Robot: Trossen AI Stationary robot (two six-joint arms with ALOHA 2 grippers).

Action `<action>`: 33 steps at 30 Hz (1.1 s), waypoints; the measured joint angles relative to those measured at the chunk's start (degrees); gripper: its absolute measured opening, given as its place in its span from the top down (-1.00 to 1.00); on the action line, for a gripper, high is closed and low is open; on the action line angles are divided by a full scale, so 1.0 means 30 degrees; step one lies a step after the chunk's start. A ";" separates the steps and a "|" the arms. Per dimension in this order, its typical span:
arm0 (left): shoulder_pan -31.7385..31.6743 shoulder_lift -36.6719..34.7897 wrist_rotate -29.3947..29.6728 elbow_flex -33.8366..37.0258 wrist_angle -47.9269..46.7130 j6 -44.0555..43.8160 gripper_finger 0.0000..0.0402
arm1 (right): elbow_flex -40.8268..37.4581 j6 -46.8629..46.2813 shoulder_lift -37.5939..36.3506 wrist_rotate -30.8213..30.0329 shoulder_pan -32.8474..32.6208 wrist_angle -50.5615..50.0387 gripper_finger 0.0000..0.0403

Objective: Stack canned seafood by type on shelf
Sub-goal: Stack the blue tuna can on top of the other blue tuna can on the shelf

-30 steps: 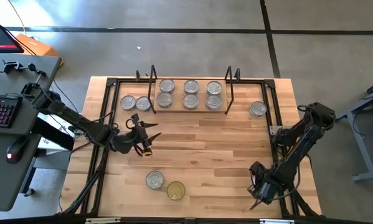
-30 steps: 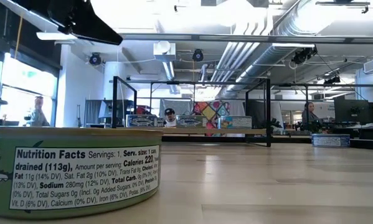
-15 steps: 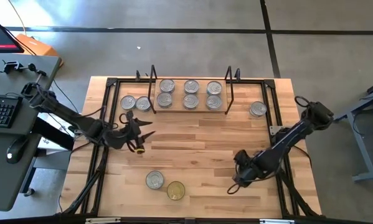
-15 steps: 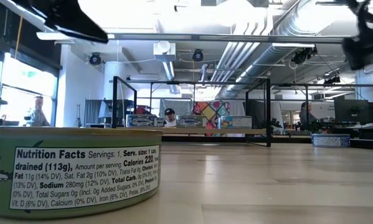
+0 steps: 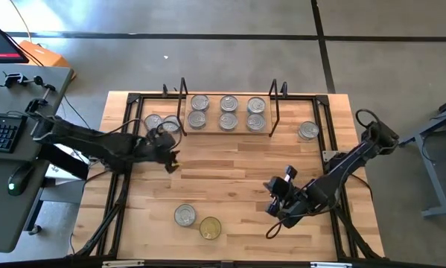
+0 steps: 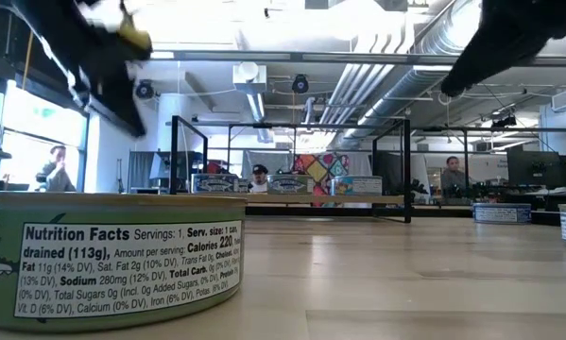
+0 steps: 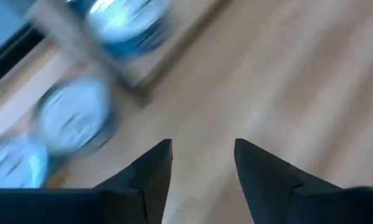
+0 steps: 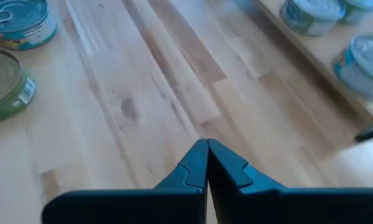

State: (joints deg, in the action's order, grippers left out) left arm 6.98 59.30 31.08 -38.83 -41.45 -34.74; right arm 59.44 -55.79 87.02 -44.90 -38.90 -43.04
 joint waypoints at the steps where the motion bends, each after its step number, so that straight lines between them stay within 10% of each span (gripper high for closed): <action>1: -0.0763 0.0459 -0.0004 0.0000 -0.0791 -0.0491 0.20 | -0.0115 0.0476 0.0000 -0.0108 0.0119 0.0346 1.00; 18: -0.8420 0.3268 0.1348 0.2231 0.2588 0.0426 0.96 | -0.0152 0.2452 0.0007 -0.0134 0.0330 0.0514 1.00; 33: -0.9456 0.3251 0.1445 0.5440 0.8057 0.1536 1.00 | -0.0152 0.2753 0.0007 -0.0134 0.0335 0.0579 1.00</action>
State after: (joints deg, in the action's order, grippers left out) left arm -21.39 69.05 35.41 -22.51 -17.28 -30.14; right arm 58.98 -47.53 87.05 -45.30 -37.90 -41.30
